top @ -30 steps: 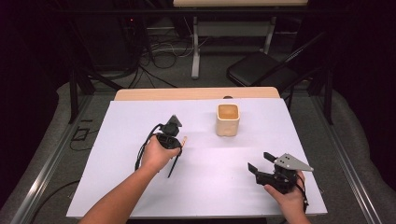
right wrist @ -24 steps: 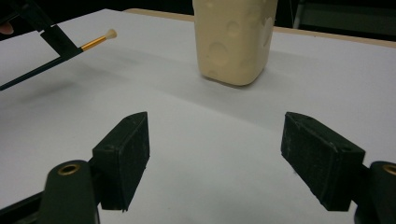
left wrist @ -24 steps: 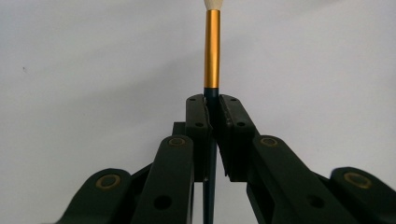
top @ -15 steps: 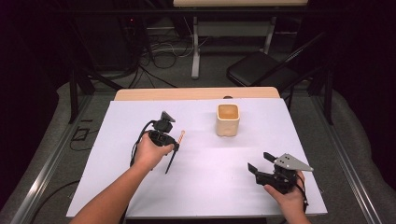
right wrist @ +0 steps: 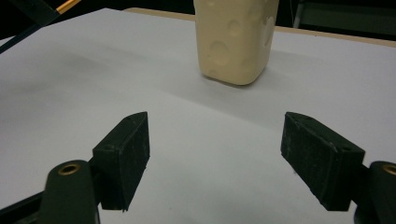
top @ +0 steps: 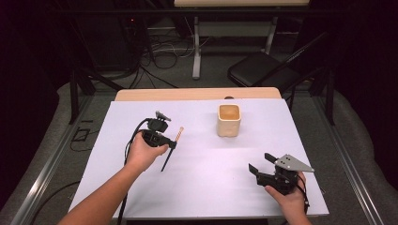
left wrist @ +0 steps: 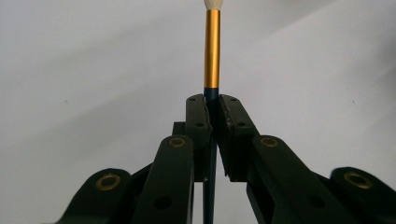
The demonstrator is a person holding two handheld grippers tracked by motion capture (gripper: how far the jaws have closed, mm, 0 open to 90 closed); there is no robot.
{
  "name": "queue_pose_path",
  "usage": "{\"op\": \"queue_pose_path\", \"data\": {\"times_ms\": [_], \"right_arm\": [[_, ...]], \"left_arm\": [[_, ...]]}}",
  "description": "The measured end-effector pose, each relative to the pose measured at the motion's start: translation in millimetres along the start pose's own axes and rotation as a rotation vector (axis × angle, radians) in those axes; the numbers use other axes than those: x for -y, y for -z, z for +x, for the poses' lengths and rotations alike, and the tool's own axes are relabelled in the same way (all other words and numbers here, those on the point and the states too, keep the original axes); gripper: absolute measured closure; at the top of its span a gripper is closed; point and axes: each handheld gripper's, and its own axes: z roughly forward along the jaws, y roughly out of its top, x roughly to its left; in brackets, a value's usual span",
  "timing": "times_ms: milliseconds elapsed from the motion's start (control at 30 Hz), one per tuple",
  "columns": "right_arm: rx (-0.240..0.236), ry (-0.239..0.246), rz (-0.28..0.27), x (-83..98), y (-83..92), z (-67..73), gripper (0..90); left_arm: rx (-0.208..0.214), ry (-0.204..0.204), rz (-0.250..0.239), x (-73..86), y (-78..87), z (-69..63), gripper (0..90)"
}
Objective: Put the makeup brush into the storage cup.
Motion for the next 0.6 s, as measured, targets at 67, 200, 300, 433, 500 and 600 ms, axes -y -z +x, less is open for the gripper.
{"op": "queue_pose_path", "data": {"times_ms": [67,200,300,433,500,600], "right_arm": [[-0.001,0.000,0.000,0.0,-0.1,0.0,23.6],[-0.002,-0.005,-0.002,0.2,-0.6,0.6,23.7],[-0.003,-0.001,-0.001,0.3,-1.1,0.9,23.7],[-0.001,0.003,0.003,0.2,-1.1,1.5,23.8],[-0.001,0.002,0.004,0.2,-1.1,1.4,23.8],[0.000,0.004,0.003,0.1,-1.1,1.5,23.8]], "left_arm": [[0.000,-0.022,-0.010,0.3,2.4,-1.2,82.9],[0.007,-0.047,-0.024,2.1,4.9,-3.1,82.9],[-0.001,-0.079,-0.018,3.4,5.0,-5.2,82.9],[0.007,-0.100,-0.036,4.5,5.5,-8.8,82.9],[0.009,-0.115,-0.046,5.1,5.5,-10.6,82.9],[0.018,-0.136,-0.064,6.4,5.7,-13.8,82.9]]}}
